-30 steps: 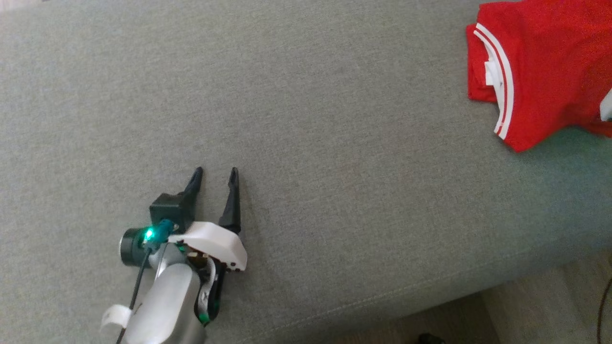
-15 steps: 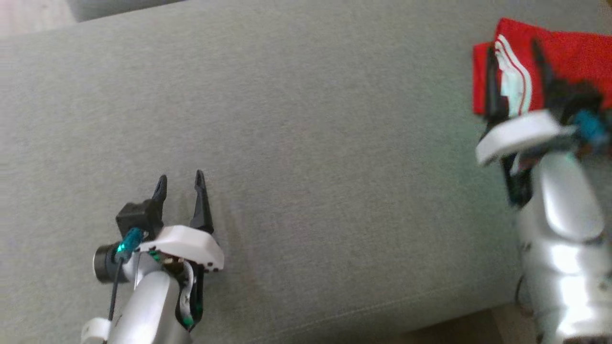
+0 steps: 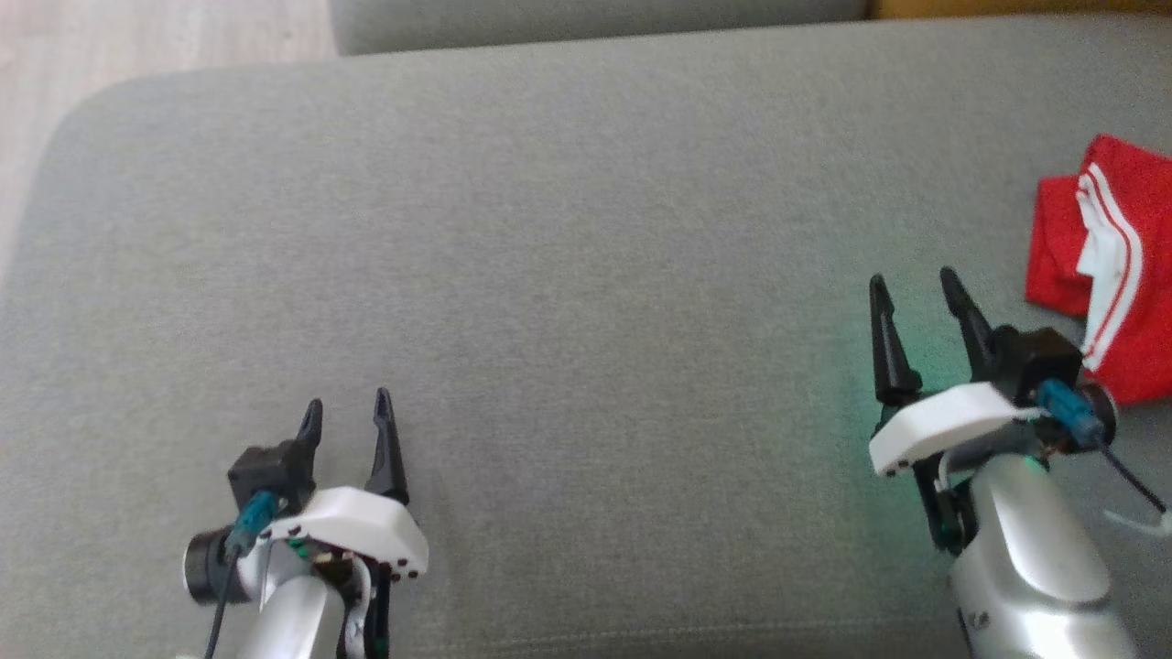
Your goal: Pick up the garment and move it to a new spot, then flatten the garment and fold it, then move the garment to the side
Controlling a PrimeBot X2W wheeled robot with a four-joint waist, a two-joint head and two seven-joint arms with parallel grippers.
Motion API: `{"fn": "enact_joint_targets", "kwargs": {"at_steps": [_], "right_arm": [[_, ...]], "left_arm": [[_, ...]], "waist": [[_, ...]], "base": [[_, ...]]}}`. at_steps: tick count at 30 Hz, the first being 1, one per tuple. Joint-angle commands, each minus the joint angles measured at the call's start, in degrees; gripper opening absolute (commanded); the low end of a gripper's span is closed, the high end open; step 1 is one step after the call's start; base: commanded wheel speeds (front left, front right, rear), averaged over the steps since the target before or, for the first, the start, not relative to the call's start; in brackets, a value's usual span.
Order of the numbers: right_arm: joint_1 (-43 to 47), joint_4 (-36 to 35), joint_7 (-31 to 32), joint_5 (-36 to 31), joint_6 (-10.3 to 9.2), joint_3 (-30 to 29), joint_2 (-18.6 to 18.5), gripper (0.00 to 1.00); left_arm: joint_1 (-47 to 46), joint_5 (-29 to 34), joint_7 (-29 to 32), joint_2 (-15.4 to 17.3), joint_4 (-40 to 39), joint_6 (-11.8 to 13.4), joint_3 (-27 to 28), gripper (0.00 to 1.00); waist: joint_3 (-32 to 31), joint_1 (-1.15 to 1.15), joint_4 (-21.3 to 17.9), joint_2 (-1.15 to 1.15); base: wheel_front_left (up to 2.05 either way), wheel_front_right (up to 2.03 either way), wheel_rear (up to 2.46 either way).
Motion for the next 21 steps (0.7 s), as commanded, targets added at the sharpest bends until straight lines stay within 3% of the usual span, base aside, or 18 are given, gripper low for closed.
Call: {"fn": "enact_joint_targets", "kwargs": {"at_steps": [1,16,17,21], "right_arm": [[0.28,-1.68,-0.37,1.21,0.20,1.72,0.40,1.00],[2.39,-1.25,-0.37,4.76,0.20,4.96,0.41,1.00],[3.15,0.23,0.00,4.47,0.00,3.45,0.15,0.00],[5.38,3.25,0.08,4.56,-0.01,3.37,0.53,0.00]], "left_arm": [[-0.51,0.03,-0.32,0.43,-2.01,0.29,2.52,1.00],[2.55,-0.06,-0.32,0.43,-4.32,-0.77,5.53,1.00],[3.96,-0.05,0.02,0.01,-2.36,-0.84,3.43,0.00],[5.19,-0.15,0.10,-0.23,0.78,-0.86,3.15,0.00]], "waist": [[-1.86,0.00,1.72,0.00],[-5.66,0.00,2.77,0.00],[-5.69,0.00,2.79,0.00],[-5.77,0.00,2.80,0.00]], "base": [[0.00,0.00,0.00],[0.00,0.00,0.00],[0.00,0.00,0.00],[0.00,0.00,0.00]]}}
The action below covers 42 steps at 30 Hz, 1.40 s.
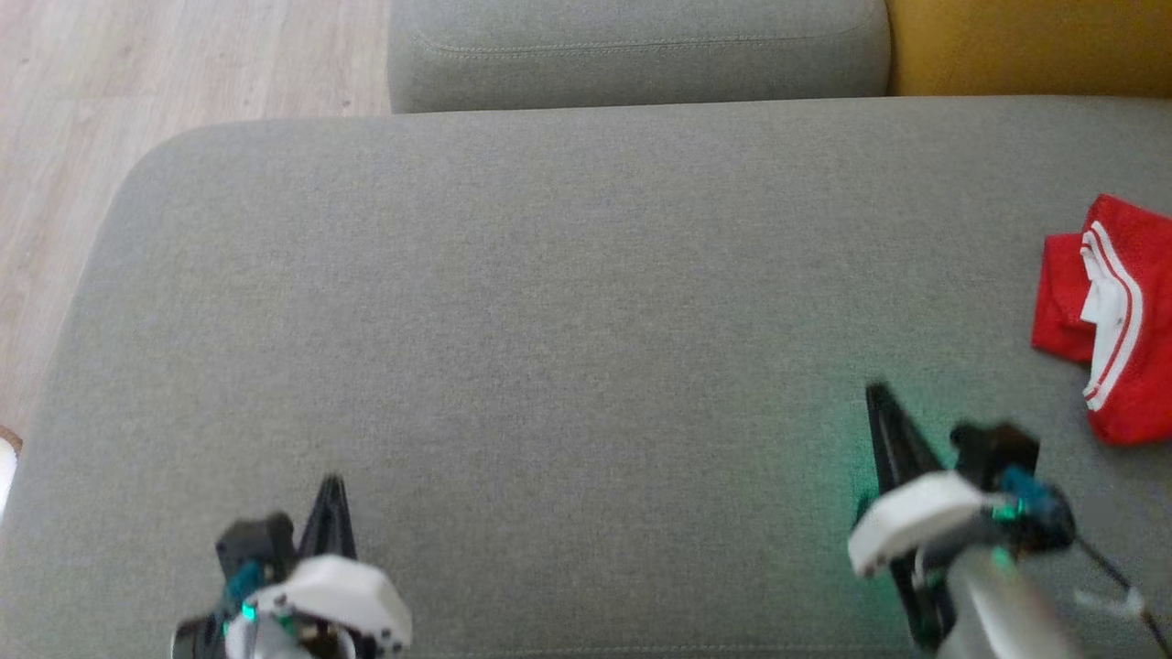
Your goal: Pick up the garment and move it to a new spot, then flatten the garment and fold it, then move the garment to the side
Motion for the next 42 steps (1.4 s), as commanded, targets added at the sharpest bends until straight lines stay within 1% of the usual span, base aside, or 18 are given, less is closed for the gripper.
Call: {"fn": "enact_joint_targets", "kwargs": {"at_steps": [1,42], "right_arm": [[0.32,0.27,0.24,0.52,0.00,-0.19,0.03,0.00],[3.39,-7.96,6.90,27.60,0.07,-3.45,-0.02,0.00]], "left_arm": [[0.15,-0.51,0.18,-0.02,0.31,-0.11,0.16,0.00],[-0.77,-24.78,6.89,0.20,-3.89,-5.13,5.53,0.00]], "waist": [[-0.02,0.00,-0.01,0.00],[-0.64,0.00,-0.27,0.00]], "base": [[0.00,0.00,0.00],[0.00,0.00,0.00]]}}
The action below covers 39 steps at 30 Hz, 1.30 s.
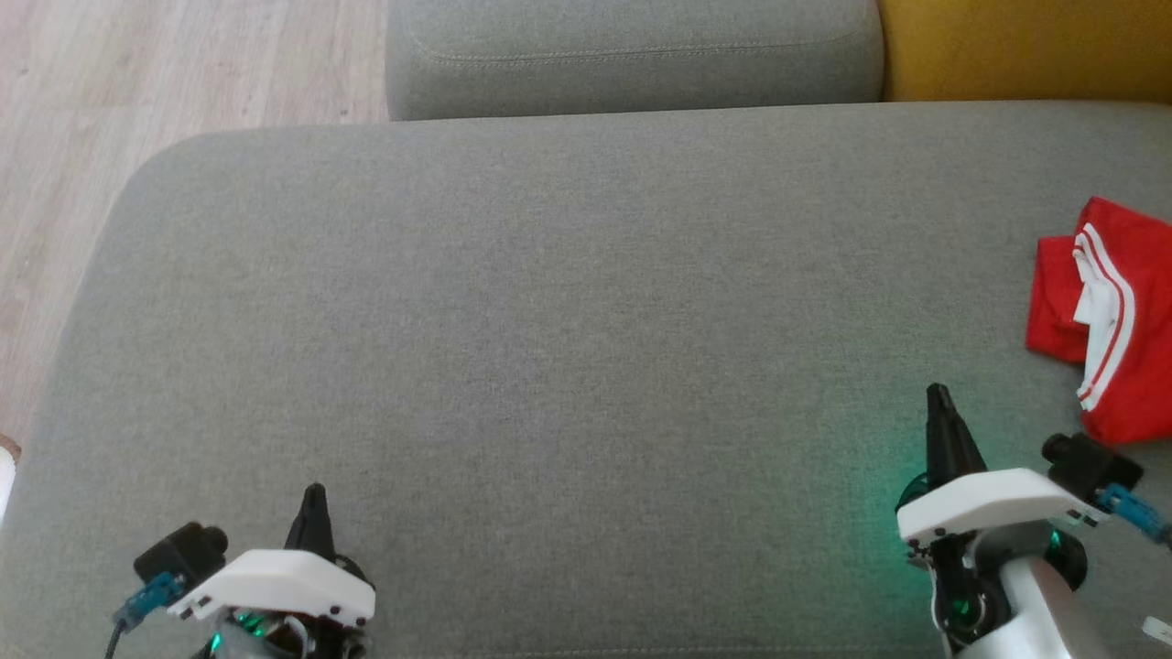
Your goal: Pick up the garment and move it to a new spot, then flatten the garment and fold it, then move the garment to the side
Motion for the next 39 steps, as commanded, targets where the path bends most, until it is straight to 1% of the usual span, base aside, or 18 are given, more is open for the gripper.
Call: {"fn": "enact_joint_targets", "kwargs": {"at_steps": [1,29,39], "right_arm": [[-1.43,-2.46,0.24,1.55,0.07,-0.12,-0.20,0.00],[0.71,-8.33,5.13,21.18,0.12,-2.56,-0.23,0.00],[1.37,-10.15,6.64,27.25,0.13,-3.32,-0.24,0.00]], "left_arm": [[-2.82,-1.29,0.36,0.44,-2.21,-0.54,1.55,0.00],[-3.52,-18.90,5.26,0.60,-5.24,-4.19,5.48,0.00],[-3.73,-24.34,6.77,0.65,-6.18,-5.32,6.69,0.00]], "waist": [[-0.02,0.00,0.00,0.00],[-0.47,0.00,-0.20,0.00],[-0.61,0.00,-0.26,0.00]], "base": [[0.00,0.00,0.00],[0.00,0.00,0.00],[0.00,0.00,0.00]]}}
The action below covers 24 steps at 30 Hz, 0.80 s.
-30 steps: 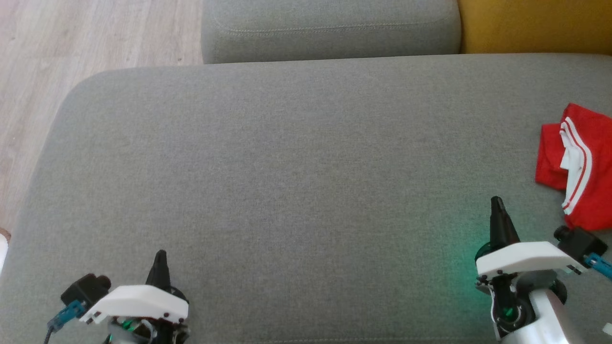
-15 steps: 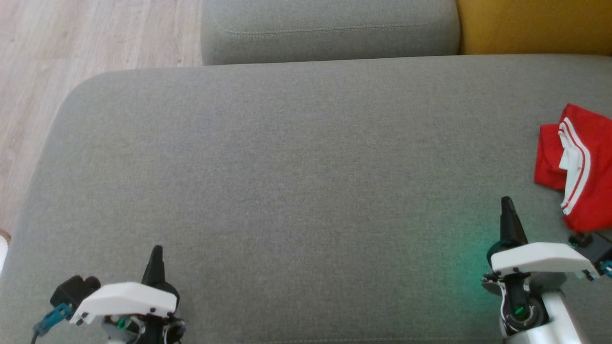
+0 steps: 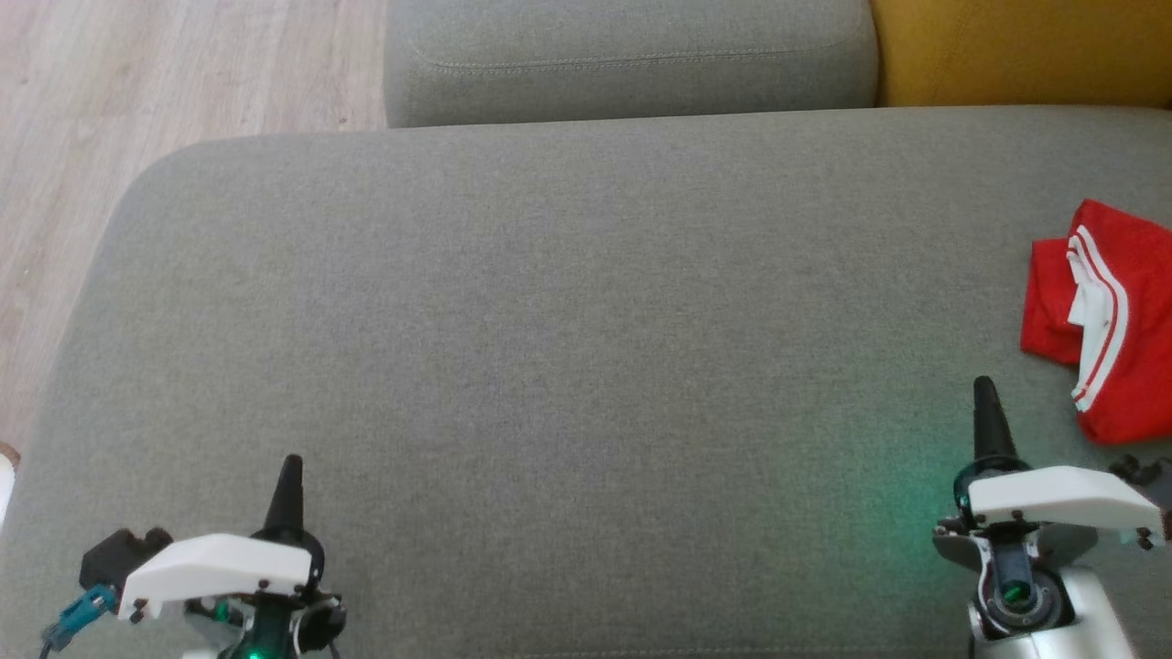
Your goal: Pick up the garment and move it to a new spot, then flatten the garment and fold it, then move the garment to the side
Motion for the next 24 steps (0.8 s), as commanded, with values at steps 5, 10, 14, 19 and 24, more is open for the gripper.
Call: {"fn": "enact_joint_targets", "kwargs": {"at_steps": [5,10,14,19,24], "right_arm": [[-0.69,-3.55,1.01,4.57,0.15,0.03,-0.25,0.00],[-0.32,-4.56,1.86,7.96,0.16,-0.39,-0.26,0.00],[-0.03,-5.37,2.53,10.66,0.17,-0.73,-0.26,0.00],[0.34,-6.39,3.37,14.05,0.18,-1.15,-0.27,0.00],[0.71,-7.40,4.22,17.43,0.19,-1.57,-0.27,0.00]], "left_arm": [[-3.40,-3.99,1.18,0.66,-2.69,-1.29,2.21,0.00],[-3.52,-7.03,2.02,0.69,-3.21,-1.92,2.89,0.00],[-3.62,-9.46,2.70,0.71,-3.63,-2.42,3.43,0.00],[-3.74,-12.49,3.54,0.74,-4.15,-3.05,4.10,0.00],[-3.86,-15.53,4.39,0.77,-4.68,-3.68,4.78,0.00]], "waist": [[-0.08,0.00,-0.03,0.00],[-0.16,0.00,-0.07,0.00],[-0.22,0.00,-0.09,0.00],[-0.30,0.00,-0.13,0.00],[-0.38,0.00,-0.16,0.00]], "base": [[0.00,0.00,0.00],[0.00,0.00,0.00],[0.00,0.00,0.00],[0.00,0.00,0.00],[0.00,0.00,0.00]]}}
